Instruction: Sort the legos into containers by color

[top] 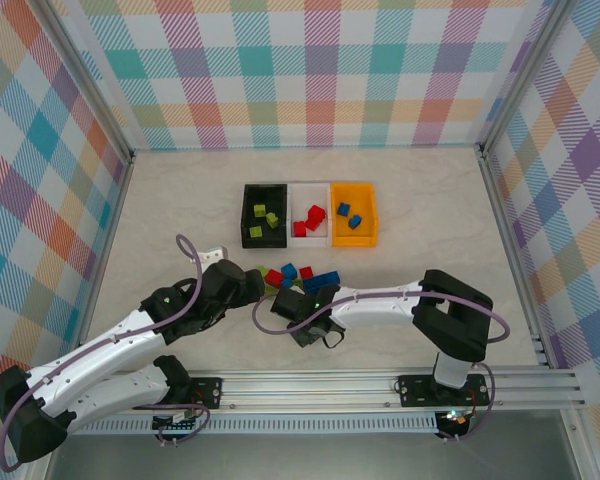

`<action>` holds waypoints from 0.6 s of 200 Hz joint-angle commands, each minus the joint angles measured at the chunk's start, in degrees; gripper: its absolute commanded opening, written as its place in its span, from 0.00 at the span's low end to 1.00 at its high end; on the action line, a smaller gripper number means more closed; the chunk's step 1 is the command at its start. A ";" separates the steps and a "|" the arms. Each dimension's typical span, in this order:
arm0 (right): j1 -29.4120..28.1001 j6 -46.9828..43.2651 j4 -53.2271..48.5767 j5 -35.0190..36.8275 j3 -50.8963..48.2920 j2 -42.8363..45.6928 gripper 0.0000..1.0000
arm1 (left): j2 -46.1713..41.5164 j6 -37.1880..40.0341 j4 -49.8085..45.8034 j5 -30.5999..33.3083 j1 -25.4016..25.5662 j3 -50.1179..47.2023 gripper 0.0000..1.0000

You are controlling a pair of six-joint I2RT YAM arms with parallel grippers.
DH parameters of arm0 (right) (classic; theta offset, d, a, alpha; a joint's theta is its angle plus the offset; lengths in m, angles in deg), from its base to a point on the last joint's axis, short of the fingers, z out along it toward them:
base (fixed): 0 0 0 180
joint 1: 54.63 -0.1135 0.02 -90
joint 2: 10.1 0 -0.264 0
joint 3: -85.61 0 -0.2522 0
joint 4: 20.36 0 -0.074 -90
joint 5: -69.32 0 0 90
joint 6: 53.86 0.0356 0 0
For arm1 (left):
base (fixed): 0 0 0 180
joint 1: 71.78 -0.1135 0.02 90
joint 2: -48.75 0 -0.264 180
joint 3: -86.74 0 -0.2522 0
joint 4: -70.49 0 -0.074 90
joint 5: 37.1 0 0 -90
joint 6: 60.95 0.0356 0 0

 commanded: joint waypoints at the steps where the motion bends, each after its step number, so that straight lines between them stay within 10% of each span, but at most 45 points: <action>1: 0.19 -0.03 0.42 1.86 -0.32 2.90 0.37 | -0.36 -0.67 -0.58 0.53 0.09 -0.82 1.00; 39: 3.91 -2.05 -0.74 4.03 -1.72 14.16 0.31 | -0.59 -0.70 -1.32 1.21 0.02 -0.77 1.00; 72: 17.96 -7.30 -0.53 0.27 0.59 21.26 0.31 | -0.40 -0.89 -1.30 0.96 0.04 -0.85 1.00; 120: 37.53 -9.32 5.11 -8.41 12.01 7.97 0.30 | 0.22 -0.81 -0.30 -0.41 0.02 -1.44 1.00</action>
